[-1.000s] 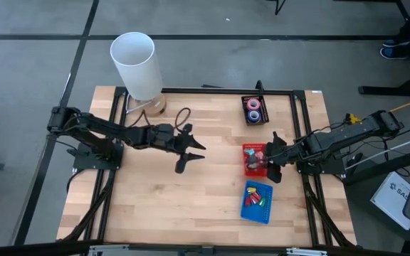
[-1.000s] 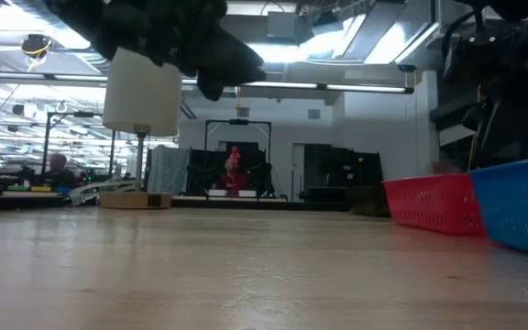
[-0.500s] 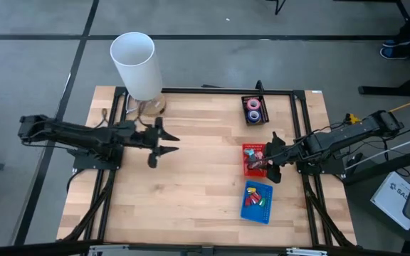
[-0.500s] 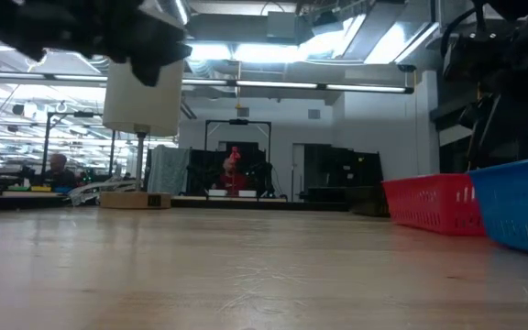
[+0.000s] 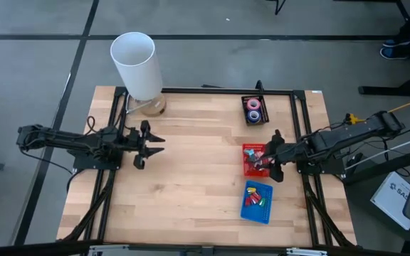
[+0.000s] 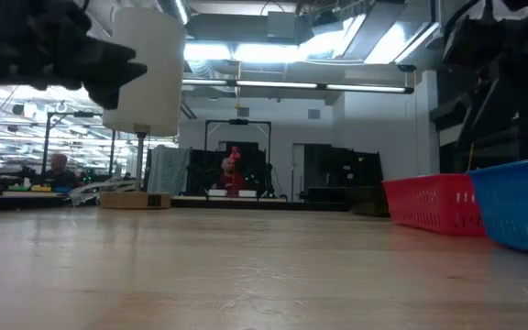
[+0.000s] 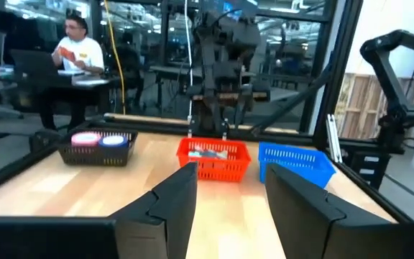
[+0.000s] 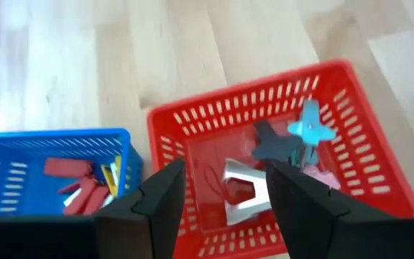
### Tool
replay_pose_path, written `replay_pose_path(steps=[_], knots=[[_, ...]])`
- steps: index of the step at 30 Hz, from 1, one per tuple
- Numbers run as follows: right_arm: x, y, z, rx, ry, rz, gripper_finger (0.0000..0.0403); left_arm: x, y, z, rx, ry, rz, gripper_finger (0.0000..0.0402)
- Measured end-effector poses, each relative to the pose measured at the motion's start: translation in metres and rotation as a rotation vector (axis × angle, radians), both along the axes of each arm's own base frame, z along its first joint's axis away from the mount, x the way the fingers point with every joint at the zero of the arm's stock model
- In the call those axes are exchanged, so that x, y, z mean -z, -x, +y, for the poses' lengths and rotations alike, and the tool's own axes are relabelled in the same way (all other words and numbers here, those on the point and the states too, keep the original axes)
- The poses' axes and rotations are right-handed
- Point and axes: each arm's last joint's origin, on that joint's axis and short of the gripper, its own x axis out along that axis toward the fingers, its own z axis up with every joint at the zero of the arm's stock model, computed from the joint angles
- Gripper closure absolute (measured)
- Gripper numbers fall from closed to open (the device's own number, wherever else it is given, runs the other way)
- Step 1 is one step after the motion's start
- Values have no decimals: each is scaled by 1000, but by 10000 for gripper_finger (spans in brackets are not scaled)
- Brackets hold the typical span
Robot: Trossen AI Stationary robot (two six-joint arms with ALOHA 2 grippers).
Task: Pick and place Stapler, Stapler remover, tape
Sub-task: Return to Home Position
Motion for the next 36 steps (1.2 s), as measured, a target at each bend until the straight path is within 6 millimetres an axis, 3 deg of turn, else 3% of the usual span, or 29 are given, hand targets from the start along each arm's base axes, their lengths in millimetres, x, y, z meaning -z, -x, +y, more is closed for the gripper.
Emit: replay_pose_path(steps=[5,16,28,36], knots=[[-2,11,-4,-27,-14,-124,208,11,4,1,-36,60,73,237],[47,45,-11,-167,-125,-573,208,6,8,2,-60,22,31,240],[26,63,-16,-326,50,-885,208,5,10,3,-109,-4,17,238],[12,63,-18,-279,190,-1022,208,5,9,2,-88,-5,20,236]])
